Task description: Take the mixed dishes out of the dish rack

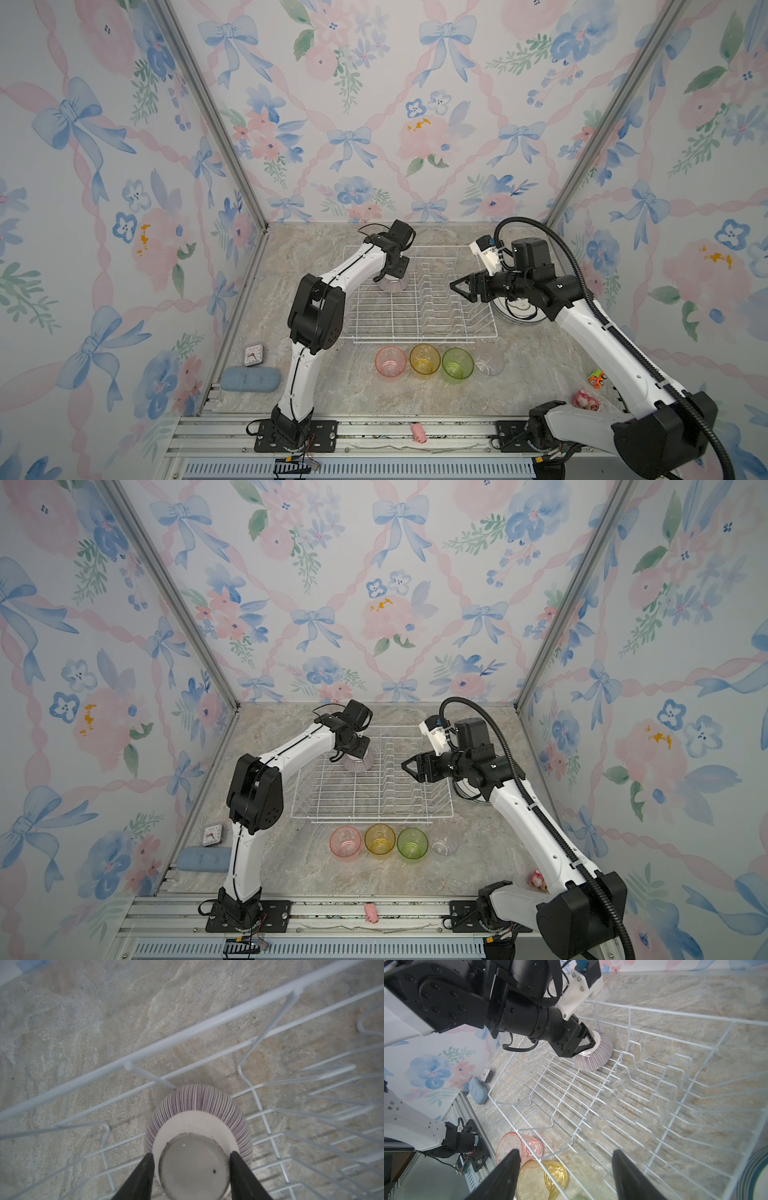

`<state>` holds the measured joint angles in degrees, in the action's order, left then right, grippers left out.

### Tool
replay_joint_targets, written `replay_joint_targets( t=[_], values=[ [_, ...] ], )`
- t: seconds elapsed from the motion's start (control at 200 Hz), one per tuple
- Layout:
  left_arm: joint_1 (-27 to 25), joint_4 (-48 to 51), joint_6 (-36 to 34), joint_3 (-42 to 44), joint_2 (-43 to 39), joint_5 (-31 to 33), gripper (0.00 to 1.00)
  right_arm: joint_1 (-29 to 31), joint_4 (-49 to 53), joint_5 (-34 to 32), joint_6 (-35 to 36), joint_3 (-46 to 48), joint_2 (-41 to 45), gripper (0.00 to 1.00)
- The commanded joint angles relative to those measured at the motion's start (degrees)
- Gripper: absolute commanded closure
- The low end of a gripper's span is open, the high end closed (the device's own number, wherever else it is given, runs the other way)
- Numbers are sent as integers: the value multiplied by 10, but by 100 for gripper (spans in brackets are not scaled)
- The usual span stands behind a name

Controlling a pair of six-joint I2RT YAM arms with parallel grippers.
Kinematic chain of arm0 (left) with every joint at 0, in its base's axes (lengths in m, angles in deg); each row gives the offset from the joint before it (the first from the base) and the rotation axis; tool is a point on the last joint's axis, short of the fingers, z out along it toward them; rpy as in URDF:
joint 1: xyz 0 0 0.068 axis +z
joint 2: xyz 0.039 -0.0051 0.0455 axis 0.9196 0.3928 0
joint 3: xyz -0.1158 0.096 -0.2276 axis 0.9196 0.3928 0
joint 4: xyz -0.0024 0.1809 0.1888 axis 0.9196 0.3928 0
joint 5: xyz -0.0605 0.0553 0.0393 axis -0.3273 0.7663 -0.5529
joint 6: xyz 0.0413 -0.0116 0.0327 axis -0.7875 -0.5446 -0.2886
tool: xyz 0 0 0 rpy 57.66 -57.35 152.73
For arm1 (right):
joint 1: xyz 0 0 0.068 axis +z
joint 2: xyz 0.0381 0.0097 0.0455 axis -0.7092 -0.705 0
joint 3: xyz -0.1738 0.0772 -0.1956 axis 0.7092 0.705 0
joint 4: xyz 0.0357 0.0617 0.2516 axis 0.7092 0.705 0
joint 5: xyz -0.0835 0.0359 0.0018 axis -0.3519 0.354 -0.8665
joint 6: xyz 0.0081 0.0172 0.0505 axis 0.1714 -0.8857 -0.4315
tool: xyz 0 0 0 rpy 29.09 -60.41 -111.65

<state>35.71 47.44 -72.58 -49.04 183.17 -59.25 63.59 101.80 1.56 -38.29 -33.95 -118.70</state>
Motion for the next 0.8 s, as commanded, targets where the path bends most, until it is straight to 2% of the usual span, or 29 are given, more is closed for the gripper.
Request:
replay_joint_targets(
  t=[0.0, 0.135, 0.56, 0.795],
  values=[
    [6, 32, -6, -10, 20, -23, 55, -5, -11, 11, -6, 6, -2, 27],
    [15, 36, -2, 15, 11, -37, 63, -6, -11, 14, -7, 9, -3, 28],
    [26, 36, 5, 144, -104, -41, 66, 0, -27, 43, -26, 16, -23, 28],
    [15, 35, 17, 208, -157, -44, 66, 43, -65, 57, -56, 22, -71, 28]
  ],
)
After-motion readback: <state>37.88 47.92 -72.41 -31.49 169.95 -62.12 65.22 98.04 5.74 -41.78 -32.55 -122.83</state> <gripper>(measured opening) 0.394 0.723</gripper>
